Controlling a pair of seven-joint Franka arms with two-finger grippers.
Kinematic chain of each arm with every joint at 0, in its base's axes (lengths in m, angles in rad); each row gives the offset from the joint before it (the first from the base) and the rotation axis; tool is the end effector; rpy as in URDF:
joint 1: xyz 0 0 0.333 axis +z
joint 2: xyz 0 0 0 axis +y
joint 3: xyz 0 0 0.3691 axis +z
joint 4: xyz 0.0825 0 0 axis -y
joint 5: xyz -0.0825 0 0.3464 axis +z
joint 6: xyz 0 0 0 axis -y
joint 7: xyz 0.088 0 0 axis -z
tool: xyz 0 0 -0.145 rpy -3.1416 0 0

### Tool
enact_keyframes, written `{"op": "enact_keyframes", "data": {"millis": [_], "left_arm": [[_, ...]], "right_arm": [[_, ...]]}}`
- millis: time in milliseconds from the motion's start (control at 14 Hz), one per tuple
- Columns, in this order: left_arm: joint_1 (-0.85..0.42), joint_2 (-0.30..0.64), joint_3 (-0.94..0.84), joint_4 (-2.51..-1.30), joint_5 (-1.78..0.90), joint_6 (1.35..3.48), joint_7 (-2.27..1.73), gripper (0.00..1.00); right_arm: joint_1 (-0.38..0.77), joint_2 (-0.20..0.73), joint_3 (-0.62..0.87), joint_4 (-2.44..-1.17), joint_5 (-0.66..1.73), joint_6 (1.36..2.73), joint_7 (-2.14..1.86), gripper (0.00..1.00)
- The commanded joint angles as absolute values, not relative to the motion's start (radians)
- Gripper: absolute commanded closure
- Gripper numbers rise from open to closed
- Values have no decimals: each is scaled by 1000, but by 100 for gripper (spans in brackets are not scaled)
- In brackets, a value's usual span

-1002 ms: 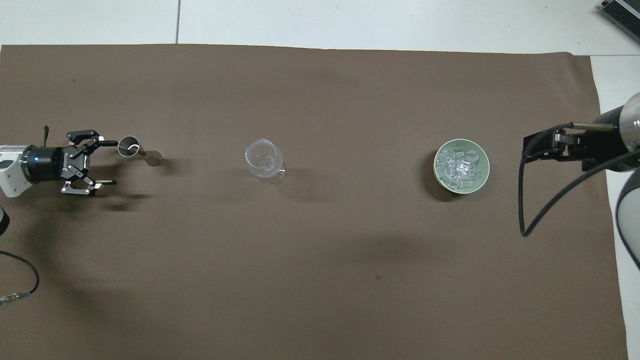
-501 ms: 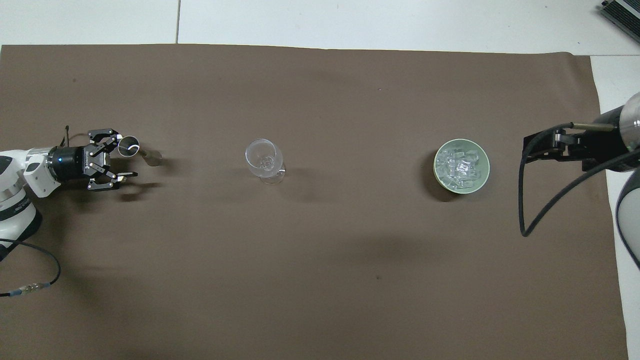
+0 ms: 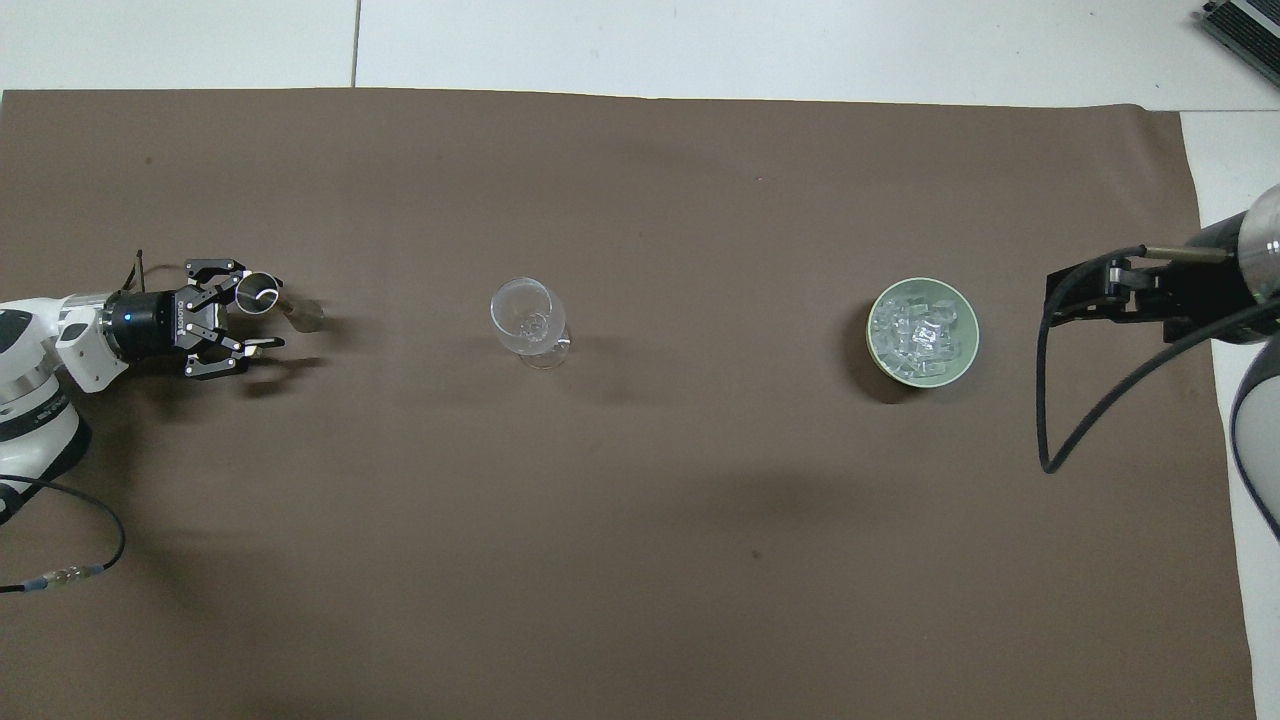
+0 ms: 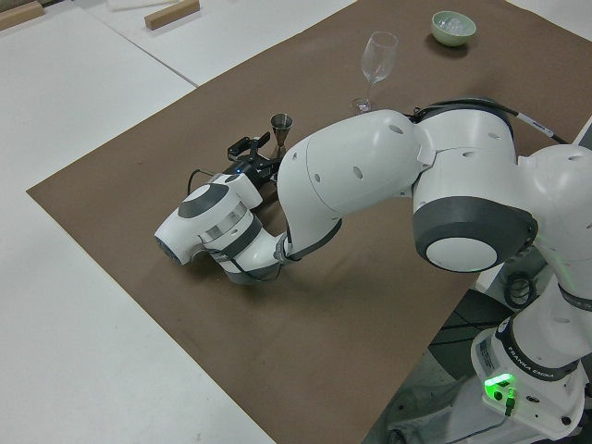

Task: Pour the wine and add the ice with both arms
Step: 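Lift the metal cup with the left gripper toward the clear glass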

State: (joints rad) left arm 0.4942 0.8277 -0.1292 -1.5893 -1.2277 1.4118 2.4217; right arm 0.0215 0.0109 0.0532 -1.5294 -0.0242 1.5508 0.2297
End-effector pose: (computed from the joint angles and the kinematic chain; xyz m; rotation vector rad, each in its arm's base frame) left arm 0.6333 0.1024 0.2514 1.2553 -1.1947 1.2326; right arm 0.5186 0.0351 0.6502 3.1103 -0.2425 0.0218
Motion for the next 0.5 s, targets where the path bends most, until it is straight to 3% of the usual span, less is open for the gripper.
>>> {"op": "enact_keyframes", "data": {"millis": [0,72,358,429], "left_arm": [[474,836,-123,-1589,-1249,1431,2433,27],[472,838,-123,-1589,-1249,1433,2433,28],[474,845,-123,-1589,-1244,1436,2434,54],[476,845,-123,-1589,-1244,1436,2434,56]], "right_arm": [[6,17,60,-1519,-8,1545,215,0],[6,17,58,-1517,-8,1545,215,0],[8,17,60,-1517,-8,1545,215,0],[8,18,58,-1517,-8,1545,215,0]]}}
